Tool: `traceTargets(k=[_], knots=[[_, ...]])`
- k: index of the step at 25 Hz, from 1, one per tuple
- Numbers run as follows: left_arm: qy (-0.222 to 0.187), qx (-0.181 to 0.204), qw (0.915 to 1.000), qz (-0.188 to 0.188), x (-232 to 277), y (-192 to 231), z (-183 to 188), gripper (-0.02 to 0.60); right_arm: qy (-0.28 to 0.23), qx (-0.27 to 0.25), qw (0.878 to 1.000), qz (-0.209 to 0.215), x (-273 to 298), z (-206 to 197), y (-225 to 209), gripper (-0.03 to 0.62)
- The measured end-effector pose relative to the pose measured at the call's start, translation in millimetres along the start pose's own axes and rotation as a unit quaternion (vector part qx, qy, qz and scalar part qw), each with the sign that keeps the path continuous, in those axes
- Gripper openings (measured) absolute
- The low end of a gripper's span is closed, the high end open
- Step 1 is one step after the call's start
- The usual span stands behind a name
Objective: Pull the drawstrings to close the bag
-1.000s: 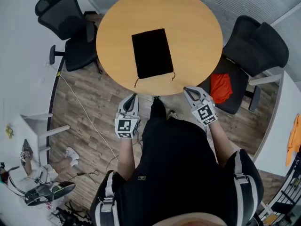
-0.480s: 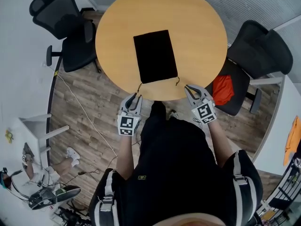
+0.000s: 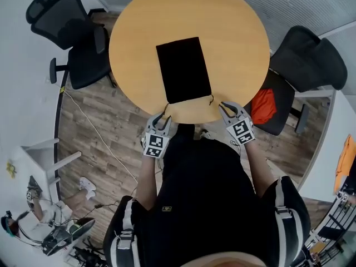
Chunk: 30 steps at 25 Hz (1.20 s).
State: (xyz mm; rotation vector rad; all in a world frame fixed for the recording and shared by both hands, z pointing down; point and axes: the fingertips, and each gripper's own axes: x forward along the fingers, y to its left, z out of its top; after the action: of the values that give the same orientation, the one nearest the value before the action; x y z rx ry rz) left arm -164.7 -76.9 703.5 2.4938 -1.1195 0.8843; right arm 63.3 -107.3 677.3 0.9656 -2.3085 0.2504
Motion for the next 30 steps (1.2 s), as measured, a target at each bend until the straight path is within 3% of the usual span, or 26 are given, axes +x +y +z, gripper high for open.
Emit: traceTargets(k=[6, 11, 20, 24, 30], knots=[[0.029, -0.035, 0.9989, -0.015, 27, 14, -29, 0.106, 0.043, 0.032, 0.999, 0.009, 26, -31, -2, 0.107], [0.075, -0.037, 0.9960, -0.032, 47, 15, -59, 0.112, 0.074, 0.056, 0.996, 0.016, 41, -52, -1, 0.123], [0.109, -0.065, 0.9910, -0.042, 73, 23, -87, 0.121, 0.116, 0.090, 0.989, 0.030, 74, -85, 1, 0.164], [0.119, -0.074, 0.9890, -0.048, 77, 24, -96, 0.121, 0.131, 0.095, 0.987, 0.021, 86, -89, 0, 0.173], [0.125, -0.082, 0.9872, -0.056, 79, 26, -103, 0.123, 0.141, 0.152, 0.978, -0.003, 101, -98, -8, 0.173]])
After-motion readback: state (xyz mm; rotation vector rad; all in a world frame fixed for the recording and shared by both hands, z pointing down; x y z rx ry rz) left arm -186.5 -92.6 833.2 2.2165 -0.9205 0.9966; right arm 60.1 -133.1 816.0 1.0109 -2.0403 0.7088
